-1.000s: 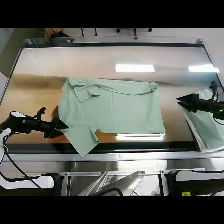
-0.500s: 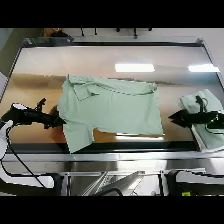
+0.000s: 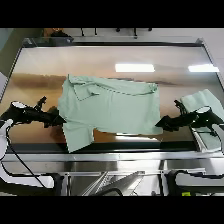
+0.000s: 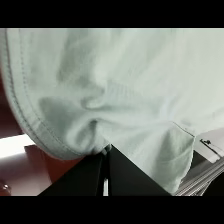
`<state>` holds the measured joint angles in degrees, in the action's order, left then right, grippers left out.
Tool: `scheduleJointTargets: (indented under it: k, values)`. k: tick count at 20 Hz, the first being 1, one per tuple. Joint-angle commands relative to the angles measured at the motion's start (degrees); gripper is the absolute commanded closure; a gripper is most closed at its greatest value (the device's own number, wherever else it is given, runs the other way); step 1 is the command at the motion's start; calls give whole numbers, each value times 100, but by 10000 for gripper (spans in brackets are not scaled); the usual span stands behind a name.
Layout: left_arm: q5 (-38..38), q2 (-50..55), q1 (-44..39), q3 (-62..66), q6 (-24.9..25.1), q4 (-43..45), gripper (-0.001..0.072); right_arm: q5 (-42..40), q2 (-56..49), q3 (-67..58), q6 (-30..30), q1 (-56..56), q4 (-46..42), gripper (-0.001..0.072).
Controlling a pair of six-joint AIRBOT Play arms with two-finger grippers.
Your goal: Fold the shirts.
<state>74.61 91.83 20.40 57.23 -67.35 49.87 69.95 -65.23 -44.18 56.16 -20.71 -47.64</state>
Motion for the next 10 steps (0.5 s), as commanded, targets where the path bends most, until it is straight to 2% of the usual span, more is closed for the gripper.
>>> scheduleJointTargets:
  k: [1, 3, 6, 8, 10]
  values:
    - [74, -7, -2, 7, 50, -55, 686, 37, -26, 11, -188, 275, 695, 497]
    - [94, -146, -2, 15, 52, -61, 686, 199, 4, -81, -424, 308, 1290, 687]
    - [577, -855, 59, 376, 363, -745, 687, 509, 455, -686, -538, 293, 1928, 687]
    - [1097, -1582, 157, 1025, 409, -1567, 687, 603, 1049, -1537, -535, 291, 2319, 687]
    - [1296, -2382, 306, 1965, 382, -2212, 687, 570, 1626, -2625, -511, 289, 2785, 687]
